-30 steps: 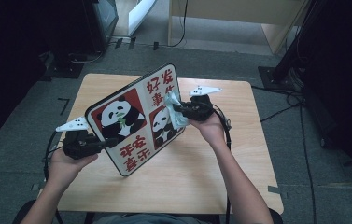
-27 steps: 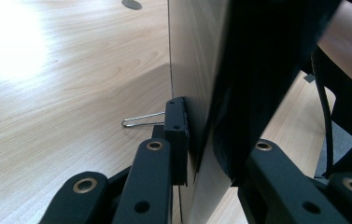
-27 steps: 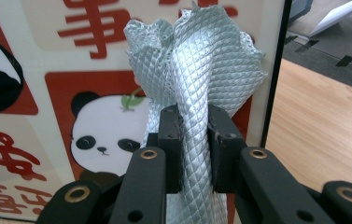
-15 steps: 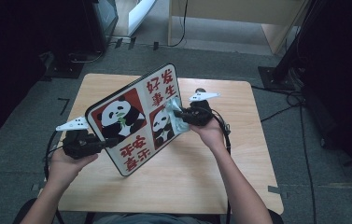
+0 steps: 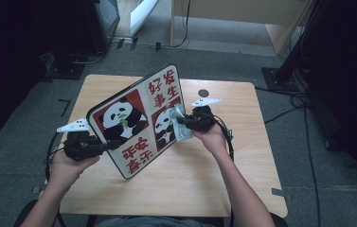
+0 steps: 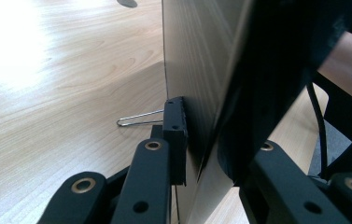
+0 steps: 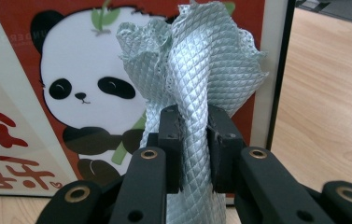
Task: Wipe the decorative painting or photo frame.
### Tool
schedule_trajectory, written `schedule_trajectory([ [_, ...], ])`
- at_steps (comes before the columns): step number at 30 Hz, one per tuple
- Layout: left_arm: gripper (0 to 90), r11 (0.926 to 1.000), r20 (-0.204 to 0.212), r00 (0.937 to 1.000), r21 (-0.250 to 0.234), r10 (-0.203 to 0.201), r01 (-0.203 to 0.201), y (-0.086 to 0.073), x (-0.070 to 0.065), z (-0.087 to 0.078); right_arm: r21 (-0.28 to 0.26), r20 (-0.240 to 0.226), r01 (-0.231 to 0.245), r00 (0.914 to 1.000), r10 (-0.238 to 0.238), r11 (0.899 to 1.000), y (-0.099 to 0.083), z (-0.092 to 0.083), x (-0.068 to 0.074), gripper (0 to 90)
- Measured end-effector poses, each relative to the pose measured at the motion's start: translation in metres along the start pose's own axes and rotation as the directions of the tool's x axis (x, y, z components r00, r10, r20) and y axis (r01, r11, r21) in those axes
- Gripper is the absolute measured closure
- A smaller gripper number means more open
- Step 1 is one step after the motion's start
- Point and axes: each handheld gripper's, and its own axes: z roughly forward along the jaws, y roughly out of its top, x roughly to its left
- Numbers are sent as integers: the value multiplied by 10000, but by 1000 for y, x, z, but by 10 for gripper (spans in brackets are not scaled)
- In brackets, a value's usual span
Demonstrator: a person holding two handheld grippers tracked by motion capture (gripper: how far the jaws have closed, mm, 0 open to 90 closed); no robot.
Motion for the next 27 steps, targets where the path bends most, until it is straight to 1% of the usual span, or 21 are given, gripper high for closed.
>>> schedule_trajectory([
  [4,780,10000,5,10000,-18,0,0,0,0,0,212,-14,-219,9998,220,9995,-5,2,-1,784],
  [7,780,10000,5,10000,-10,5,-4,0,0,0,235,34,-191,9998,190,9995,-8,3,-1,785],
  [8,780,10000,12,10000,-12,-1,1,0,0,0,346,45,-208,9998,207,9992,-12,5,-1,785],
  [11,780,10000,19,10000,-12,0,0,0,0,0,392,62,-235,9997,233,9990,-15,6,-2,786],
  [14,779,10000,31,10000,-12,6,-6,0,0,0,523,55,-370,9993,368,9979,-18,8,-2,786],
  [15,779,10000,34,10000,-13,12,-12,0,0,0,523,55,-370,9993,368,9979,-18,8,-2,786],
  [18,779,10000,57,10000,-13,3,-3,0,1,0,458,65,-340,9994,337,9984,-27,11,-3,786],
  [20,778,10000,59,10000,-13,3,-3,0,1,0,523,28,-424,9991,423,9977,-29,12,-3,785],
  [21,778,10000,65,10000,-12,3,-2,0,1,0,614,-22,-573,9983,575,9965,-33,14,-5,785],
  [22,778,10000,67,10000,-13,3,-2,0,1,0,672,-9,-629,9980,631,9958,-34,14,-5,786],
  [27,778,10000,70,10000,-17,-8,8,0,1,0,803,-8,-660,9978,663,9946,-38,17,-6,788],
])
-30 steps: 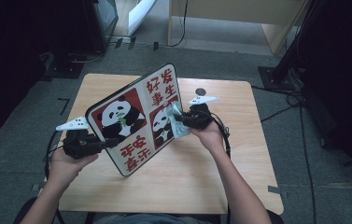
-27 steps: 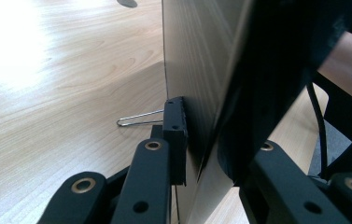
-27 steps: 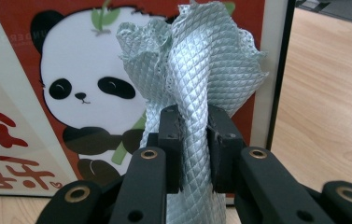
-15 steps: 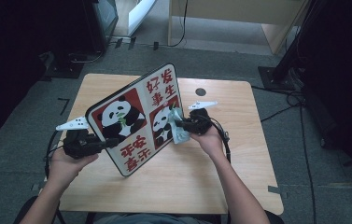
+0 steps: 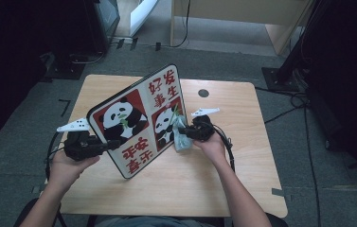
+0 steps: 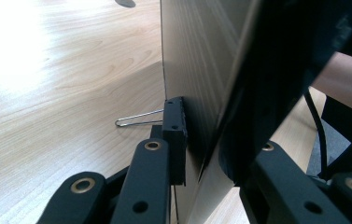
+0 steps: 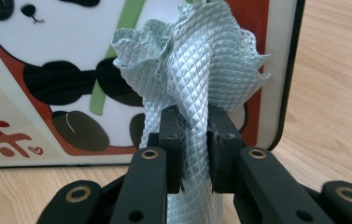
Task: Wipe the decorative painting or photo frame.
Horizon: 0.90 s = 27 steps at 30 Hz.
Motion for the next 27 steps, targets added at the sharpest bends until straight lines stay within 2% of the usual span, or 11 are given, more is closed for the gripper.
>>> schedule_trajectory([
  [6,776,10000,4,10000,-17,5,-5,0,0,0,174,108,81,9999,-83,9998,-3,3,-3,791],
  [11,776,10000,0,10000,-22,-8,8,0,-1,0,462,192,54,9998,-63,9989,2,-1,-1,805],
  [16,777,10000,8,10000,-23,-30,30,0,0,0,-62,75,49,10000,-49,10000,12,-15,2,808],
  [17,777,10000,10,10000,-33,-33,33,0,0,0,-373,82,160,9998,-158,9992,18,-22,4,809],
  [18,777,10000,24,10000,-35,-46,46,0,0,0,-373,82,160,9998,-158,9992,18,-22,4,809],
  [19,778,10000,18,10000,-53,-56,56,0,1,0,-561,30,258,9997,-257,9981,25,-29,8,809],
  [22,777,10000,17,10000,-59,-65,65,-1,0,0,-767,26,368,9993,-367,9964,32,-35,13,810],
  [27,778,9999,6,9999,-114,-123,123,-2,0,0,-1227,-91,857,9961,-875,9887,56,-51,29,810],
])
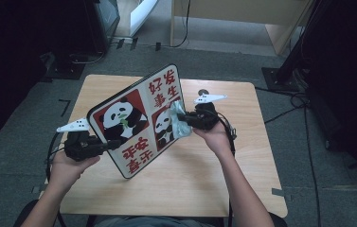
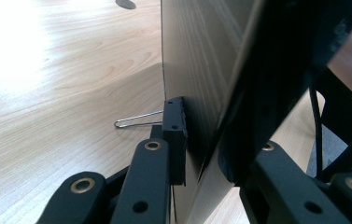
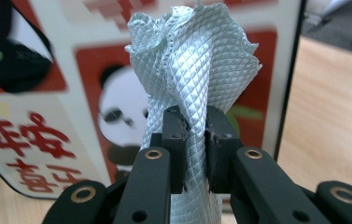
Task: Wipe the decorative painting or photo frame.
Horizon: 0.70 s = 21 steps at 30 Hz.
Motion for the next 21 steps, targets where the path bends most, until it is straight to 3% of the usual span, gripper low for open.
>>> schedule_trajectory([
  [10,781,9998,-91,9999,-145,-145,143,-2,-2,1,-567,-241,736,9969,-750,9957,36,-10,17,810],
  [12,783,9998,-127,9998,-158,-152,150,-2,-2,1,-772,-328,1067,9934,-1095,9913,49,-11,23,809],
  [21,786,9998,-222,9996,-149,-156,153,-3,-3,0,-1421,-449,1515,9862,-1593,9782,76,-13,31,808],
])
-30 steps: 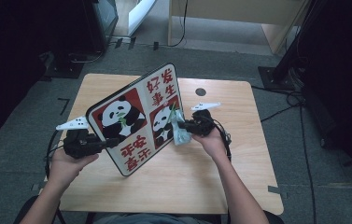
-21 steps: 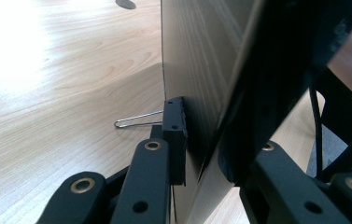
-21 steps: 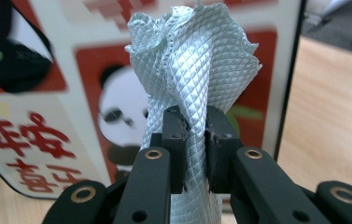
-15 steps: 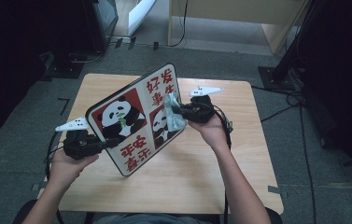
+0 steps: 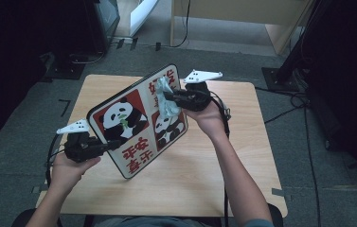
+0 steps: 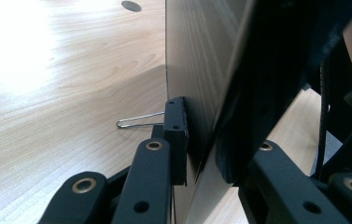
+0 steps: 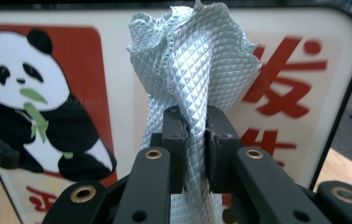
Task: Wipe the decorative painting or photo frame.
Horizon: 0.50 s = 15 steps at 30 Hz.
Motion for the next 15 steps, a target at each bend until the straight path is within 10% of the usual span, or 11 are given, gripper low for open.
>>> schedule_trajectory([
  [15,783,10000,8,10000,28,13,-13,0,-1,0,-254,131,-90,9999,93,9996,1,17,-8,807],
])
